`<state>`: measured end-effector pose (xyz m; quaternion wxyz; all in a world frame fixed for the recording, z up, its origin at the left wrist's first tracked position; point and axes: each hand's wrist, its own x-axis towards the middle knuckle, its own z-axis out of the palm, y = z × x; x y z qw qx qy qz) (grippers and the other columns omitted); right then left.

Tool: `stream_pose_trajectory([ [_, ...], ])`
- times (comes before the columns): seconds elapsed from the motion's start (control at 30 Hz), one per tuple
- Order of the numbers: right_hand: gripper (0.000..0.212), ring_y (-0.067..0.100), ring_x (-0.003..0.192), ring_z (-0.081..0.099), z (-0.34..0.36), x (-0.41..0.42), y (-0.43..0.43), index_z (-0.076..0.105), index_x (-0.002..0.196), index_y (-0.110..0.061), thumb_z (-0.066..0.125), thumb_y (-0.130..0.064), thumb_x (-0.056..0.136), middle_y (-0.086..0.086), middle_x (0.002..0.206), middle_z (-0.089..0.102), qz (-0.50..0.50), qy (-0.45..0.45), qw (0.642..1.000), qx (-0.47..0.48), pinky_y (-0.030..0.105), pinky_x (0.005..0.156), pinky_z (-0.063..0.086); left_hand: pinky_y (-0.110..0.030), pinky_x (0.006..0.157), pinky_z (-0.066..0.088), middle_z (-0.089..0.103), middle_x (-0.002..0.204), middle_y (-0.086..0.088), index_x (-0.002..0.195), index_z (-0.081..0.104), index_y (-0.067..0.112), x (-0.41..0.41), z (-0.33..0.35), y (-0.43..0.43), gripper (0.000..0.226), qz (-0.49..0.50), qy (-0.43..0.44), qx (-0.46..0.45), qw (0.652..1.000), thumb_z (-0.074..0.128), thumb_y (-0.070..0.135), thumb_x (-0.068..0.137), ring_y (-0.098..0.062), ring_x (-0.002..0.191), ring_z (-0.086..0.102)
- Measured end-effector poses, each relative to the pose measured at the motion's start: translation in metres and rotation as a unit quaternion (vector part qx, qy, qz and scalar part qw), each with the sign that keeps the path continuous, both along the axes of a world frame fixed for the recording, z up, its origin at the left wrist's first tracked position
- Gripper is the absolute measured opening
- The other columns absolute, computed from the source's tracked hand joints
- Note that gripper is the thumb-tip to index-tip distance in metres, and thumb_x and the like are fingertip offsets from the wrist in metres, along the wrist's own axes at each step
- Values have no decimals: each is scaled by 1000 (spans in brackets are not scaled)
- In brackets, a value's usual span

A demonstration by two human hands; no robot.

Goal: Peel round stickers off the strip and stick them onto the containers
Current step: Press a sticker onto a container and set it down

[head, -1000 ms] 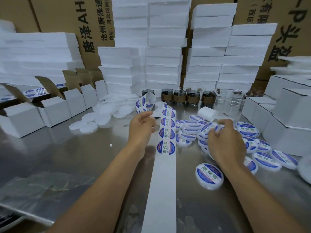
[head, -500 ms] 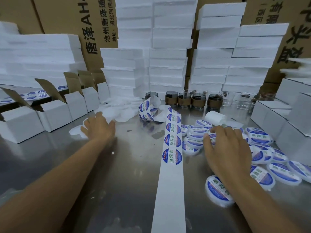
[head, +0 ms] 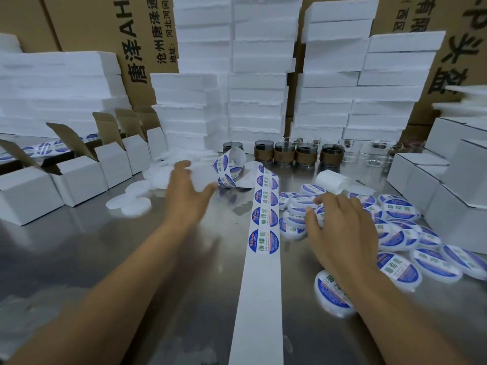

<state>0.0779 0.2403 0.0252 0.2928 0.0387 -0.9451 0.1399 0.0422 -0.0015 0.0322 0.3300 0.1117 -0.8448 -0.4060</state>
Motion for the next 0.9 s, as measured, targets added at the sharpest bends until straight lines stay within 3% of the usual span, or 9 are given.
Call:
stream_pose_trajectory([
  [0.1, 30, 27, 107, 49, 0, 2, 1, 58, 114, -12, 47, -30, 93, 9, 110, 61, 20, 3, 999, -26, 39, 84, 38, -11, 70, 41, 50, 106, 14, 129, 36, 22, 19, 5, 45, 70, -137, 41, 40, 989, 79, 22, 73, -6, 91, 52],
  [0.2, 28, 24, 103, 52, 3, 3, 0, 57, 115, -15, 46, -29, 94, 6, 104, 63, 48, 20, 996, -75, 38, 81, 40, 1, 67, 38, 46, 105, 26, 127, 35, 33, 34, -1, 72, 74, -222, 59, 40, 973, 82, 23, 70, 6, 89, 52],
  [0.37, 23, 18, 86, 60, 7, 4, -9, 56, 109, -24, 41, -33, 95, 0, 93, 66, 148, 10, 954, -260, 37, 75, 49, 1, 74, 36, 48, 116, 15, 127, 36, 34, 46, -13, 78, 74, -227, 68, -21, 971, 82, 26, 70, 9, 93, 49],
  [0.5, 7, -3, 73, 64, 8, 5, -14, 59, 92, -37, 52, -38, 90, -17, 74, 66, 219, -87, 895, -379, 11, 60, 46, 1, 75, 35, 48, 115, 14, 124, 36, 34, 48, -15, 77, 72, -227, 82, -43, 970, 82, 25, 69, 14, 94, 47],
  [0.6, 5, -8, 68, 64, 10, 5, -16, 59, 86, -38, 60, -33, 87, -18, 64, 67, 249, -128, 866, -415, 7, 54, 44, 0, 74, 37, 49, 112, 15, 127, 38, 30, 50, -14, 79, 73, -241, 85, -46, 966, 82, 24, 69, 15, 93, 48],
  [0.67, 9, -6, 65, 65, 12, 4, -15, 59, 86, -35, 63, -27, 86, -17, 60, 68, 256, -136, 852, -435, 7, 53, 45, -5, 72, 42, 53, 110, 16, 124, 39, 33, 50, -10, 78, 72, -261, 79, 17, 962, 83, 21, 68, 11, 89, 54],
  [0.73, 9, -3, 64, 66, 14, 4, -14, 60, 87, -32, 63, -24, 87, -16, 61, 69, 268, -147, 835, -458, 7, 52, 47, -12, 67, 50, 59, 107, 9, 119, 47, 32, 50, -2, 78, 62, -293, 54, 187, 936, 81, 15, 70, 3, 83, 63],
  [0.83, 8, 4, 70, 68, 13, 5, -17, 63, 93, -26, 62, -21, 87, -10, 68, 72, 287, -180, 817, -466, 17, 62, 54, -28, 70, 57, 69, 92, -2, 110, 60, 20, 46, 3, 73, 41, -334, 11, 437, 835, 73, 13, 71, -12, 80, 68],
  [0.9, 7, 11, 76, 70, 10, 7, -21, 64, 94, -26, 62, -22, 87, -5, 74, 74, 298, -198, 816, -454, 30, 70, 58, -36, 76, 57, 68, 92, -7, 107, 62, 14, 45, 1, 72, 43, -368, -23, 491, 789, 71, 17, 65, -19, 82, 67],
])
